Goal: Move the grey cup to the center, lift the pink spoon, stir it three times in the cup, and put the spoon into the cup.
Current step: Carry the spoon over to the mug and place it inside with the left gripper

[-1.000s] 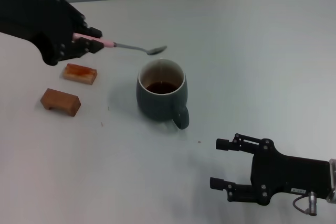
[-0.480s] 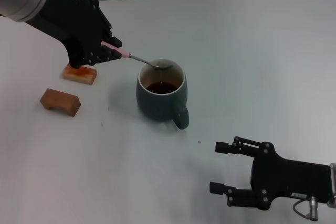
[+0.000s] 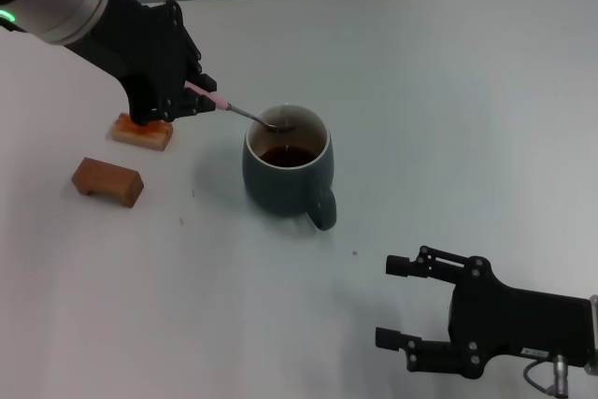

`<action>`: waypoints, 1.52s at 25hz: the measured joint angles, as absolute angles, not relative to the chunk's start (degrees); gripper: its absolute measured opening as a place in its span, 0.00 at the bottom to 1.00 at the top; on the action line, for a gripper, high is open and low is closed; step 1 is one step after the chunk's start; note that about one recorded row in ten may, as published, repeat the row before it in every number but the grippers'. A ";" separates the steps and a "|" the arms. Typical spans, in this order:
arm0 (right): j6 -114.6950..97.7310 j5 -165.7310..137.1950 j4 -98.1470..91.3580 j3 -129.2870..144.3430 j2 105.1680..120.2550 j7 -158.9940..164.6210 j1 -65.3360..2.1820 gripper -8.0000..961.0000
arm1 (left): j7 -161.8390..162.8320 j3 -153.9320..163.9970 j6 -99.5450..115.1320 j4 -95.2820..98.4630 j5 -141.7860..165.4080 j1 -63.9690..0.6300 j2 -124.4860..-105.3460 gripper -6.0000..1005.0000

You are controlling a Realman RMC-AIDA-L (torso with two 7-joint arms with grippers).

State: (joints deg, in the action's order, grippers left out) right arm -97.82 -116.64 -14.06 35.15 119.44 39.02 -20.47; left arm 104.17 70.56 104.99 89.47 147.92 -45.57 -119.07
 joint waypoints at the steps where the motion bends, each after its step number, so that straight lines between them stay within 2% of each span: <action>1: -97.95 -116.65 -14.06 35.16 119.44 39.02 -20.45 0.82 | 104.18 71.01 104.71 89.26 148.34 -45.72 -119.08 0.19; 12: -98.12 -116.79 -13.98 35.16 119.45 39.02 -19.84 0.82 | 106.06 79.22 99.61 84.03 149.24 -48.53 -119.14 0.20; 26: -98.11 -116.81 -13.79 35.16 119.46 38.40 -19.95 0.82 | 108.09 81.07 100.31 85.16 152.02 -47.62 -118.88 0.21; 38: -98.08 -116.81 -13.80 35.16 119.42 38.40 -19.96 0.82 | 108.24 82.98 99.97 84.84 148.83 -49.65 -119.18 0.22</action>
